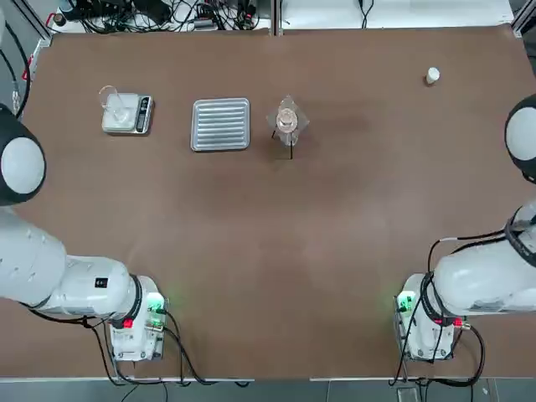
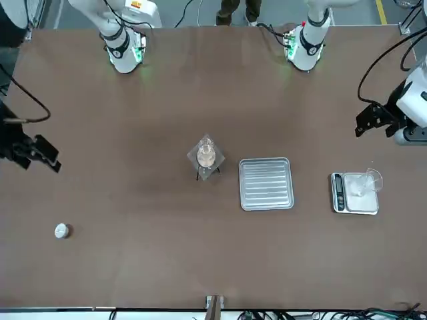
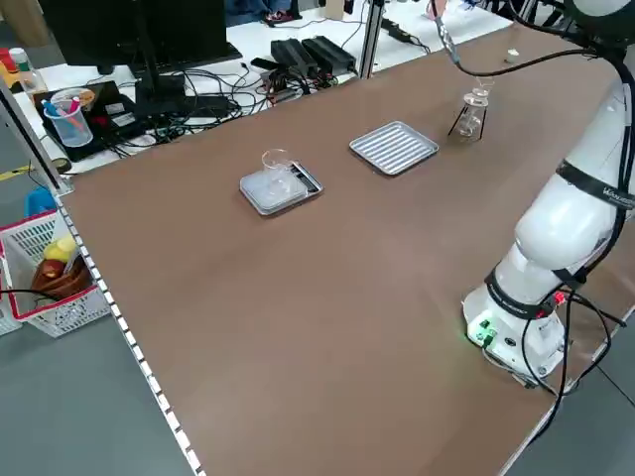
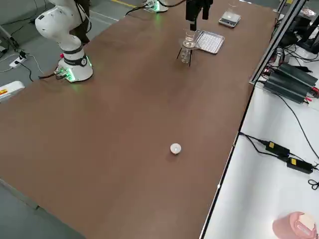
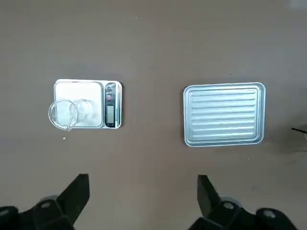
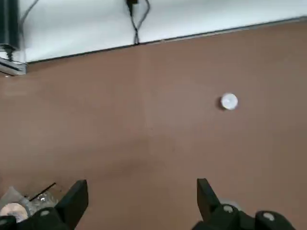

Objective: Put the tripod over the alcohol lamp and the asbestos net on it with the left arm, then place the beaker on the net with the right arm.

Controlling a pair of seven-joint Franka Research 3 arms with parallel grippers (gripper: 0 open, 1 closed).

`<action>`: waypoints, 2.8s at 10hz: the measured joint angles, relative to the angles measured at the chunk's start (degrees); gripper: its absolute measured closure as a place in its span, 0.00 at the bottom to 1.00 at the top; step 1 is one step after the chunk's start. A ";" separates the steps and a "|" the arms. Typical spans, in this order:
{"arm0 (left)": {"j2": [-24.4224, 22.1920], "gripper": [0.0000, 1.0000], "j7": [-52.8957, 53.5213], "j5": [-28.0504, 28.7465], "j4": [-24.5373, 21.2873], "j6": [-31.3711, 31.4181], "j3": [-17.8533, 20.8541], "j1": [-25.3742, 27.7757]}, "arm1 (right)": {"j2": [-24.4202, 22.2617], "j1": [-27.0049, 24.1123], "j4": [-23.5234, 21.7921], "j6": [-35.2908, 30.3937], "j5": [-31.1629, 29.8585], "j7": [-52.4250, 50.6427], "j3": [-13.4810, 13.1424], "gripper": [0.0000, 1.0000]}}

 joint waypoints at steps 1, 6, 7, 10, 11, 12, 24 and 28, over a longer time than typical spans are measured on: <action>-0.49 0.00 0.00 0.00 0.01 -0.98 -0.19 -0.05 | -0.94 0.11 -1.25 -1.80 0.02 1.32 -0.99 0.00; -0.91 0.00 -3.55 0.00 0.00 -2.81 -1.36 0.11 | -2.64 1.08 -8.47 1.27 0.03 0.09 -1.40 0.00; -0.91 0.00 -3.58 0.00 0.00 -2.84 -1.36 0.12 | -2.76 1.19 -9.49 2.23 0.03 -0.18 -1.43 0.00; -0.86 0.00 -4.04 0.00 -0.04 -2.91 -1.31 0.25 | -3.29 1.53 -10.04 4.44 0.02 -1.42 -3.10 0.00; -0.86 0.00 -4.04 0.00 -0.04 -2.91 -1.26 0.31 | -3.57 1.54 -10.39 4.51 0.03 -1.87 -3.44 0.00; -0.86 0.00 -4.04 0.01 -0.04 -2.91 -1.25 0.32 | -4.18 1.58 -11.33 4.51 0.03 -2.08 -3.53 0.00; -0.86 0.00 -4.04 0.01 -0.03 -2.91 -1.33 0.34 | -6.12 3.88 -13.88 3.56 0.00 -3.66 -5.50 0.00; -0.86 0.00 -4.04 0.01 -0.03 -2.91 -1.33 0.34 | -6.58 4.32 -13.87 3.58 0.00 -3.66 -5.88 0.00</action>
